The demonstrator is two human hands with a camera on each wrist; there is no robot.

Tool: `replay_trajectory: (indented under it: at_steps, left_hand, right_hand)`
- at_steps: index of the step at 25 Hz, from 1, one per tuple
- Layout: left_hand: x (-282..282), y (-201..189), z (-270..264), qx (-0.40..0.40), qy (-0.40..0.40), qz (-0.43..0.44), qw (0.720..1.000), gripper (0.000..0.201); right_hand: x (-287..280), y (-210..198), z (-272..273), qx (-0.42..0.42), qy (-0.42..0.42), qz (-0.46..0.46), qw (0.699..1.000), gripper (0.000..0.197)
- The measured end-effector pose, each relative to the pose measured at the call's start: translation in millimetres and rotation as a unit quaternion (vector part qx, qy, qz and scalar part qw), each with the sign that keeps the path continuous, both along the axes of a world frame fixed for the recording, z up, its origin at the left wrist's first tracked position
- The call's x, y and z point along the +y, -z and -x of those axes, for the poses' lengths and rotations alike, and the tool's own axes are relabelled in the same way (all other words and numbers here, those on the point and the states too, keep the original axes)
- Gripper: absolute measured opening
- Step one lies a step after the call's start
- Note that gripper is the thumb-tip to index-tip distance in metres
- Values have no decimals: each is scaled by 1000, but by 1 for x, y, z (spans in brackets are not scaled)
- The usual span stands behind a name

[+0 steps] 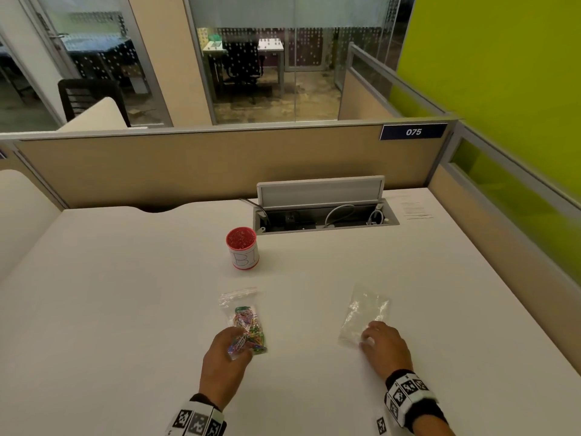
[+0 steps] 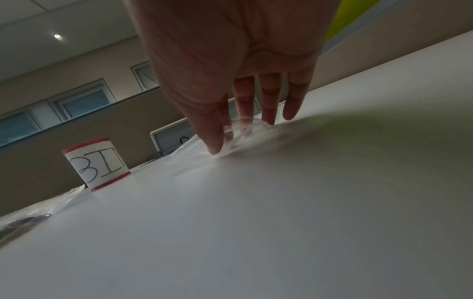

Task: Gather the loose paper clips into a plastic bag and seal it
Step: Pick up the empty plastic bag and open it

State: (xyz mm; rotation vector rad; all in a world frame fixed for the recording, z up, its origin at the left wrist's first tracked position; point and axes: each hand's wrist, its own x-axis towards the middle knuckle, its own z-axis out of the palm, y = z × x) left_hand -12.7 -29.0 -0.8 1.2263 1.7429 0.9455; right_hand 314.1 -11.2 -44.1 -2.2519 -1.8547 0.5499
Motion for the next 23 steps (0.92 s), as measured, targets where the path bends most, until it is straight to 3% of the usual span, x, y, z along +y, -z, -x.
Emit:
replay_trajectory:
  at_steps: [6, 12, 17, 23]
  left_hand:
    - [-10, -19, -11, 12, 86, -12, 996, 36]
    - [-12, -58, -36, -4, 183, -85, 979, 45]
    - [-11, -92, -33, -92, 179, -143, 969, 24]
    - [-10, -101, -21, -144, 123, -163, 968, 19]
  right_hand:
    - [-7, -34, 29, 156, 24, -26, 987, 13]
    - [-10, -107, 71, 332, -134, -12, 934, 19]
    - [-9, -156, 88, 365, -224, 25, 903, 15]
    - [0, -174, 98, 389, -258, 0, 884, 19]
